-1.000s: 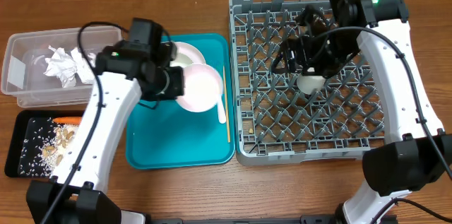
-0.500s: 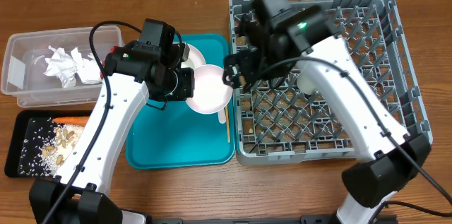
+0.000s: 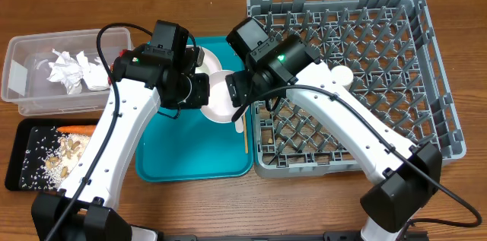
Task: Sort waste into correct bins and load items into the dishwasher
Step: 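Grasp the pink bowl with the right gripper and release the left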
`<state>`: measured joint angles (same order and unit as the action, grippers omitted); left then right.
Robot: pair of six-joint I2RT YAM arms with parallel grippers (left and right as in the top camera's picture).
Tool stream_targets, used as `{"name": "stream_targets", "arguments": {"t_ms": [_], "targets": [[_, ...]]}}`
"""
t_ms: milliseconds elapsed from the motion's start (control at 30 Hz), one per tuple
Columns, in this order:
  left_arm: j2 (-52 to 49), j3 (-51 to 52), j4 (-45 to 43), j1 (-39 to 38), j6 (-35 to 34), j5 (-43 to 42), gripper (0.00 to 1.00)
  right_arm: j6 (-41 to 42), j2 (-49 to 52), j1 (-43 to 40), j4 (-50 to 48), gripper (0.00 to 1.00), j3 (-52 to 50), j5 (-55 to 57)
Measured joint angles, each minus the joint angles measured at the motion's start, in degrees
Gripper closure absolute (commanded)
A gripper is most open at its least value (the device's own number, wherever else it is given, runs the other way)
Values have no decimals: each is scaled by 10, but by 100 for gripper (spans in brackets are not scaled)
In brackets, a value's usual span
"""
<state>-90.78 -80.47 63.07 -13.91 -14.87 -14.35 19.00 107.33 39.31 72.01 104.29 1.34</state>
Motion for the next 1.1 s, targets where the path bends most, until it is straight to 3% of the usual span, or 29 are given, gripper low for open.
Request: {"name": "stream_targets", "arguments": {"t_ms": [300, 533, 667, 800, 1100], "targets": [[0, 0, -2, 0, 0, -4, 95, 10, 0, -2, -38, 96, -13, 8], [0, -2, -3, -2, 0, -4, 93, 4, 0, 2, -32, 96, -15, 4], [0, -2, -3, -2, -1, -5, 80, 4, 0, 2, -32, 96, -16, 1], [0, -2, 0, -2, -4, -5, 59, 5, 0, 0, -36, 96, -16, 1], [0, -68, 32, 17, -2, -4, 48, 5, 0, 0, -69, 96, -16, 36]]}}
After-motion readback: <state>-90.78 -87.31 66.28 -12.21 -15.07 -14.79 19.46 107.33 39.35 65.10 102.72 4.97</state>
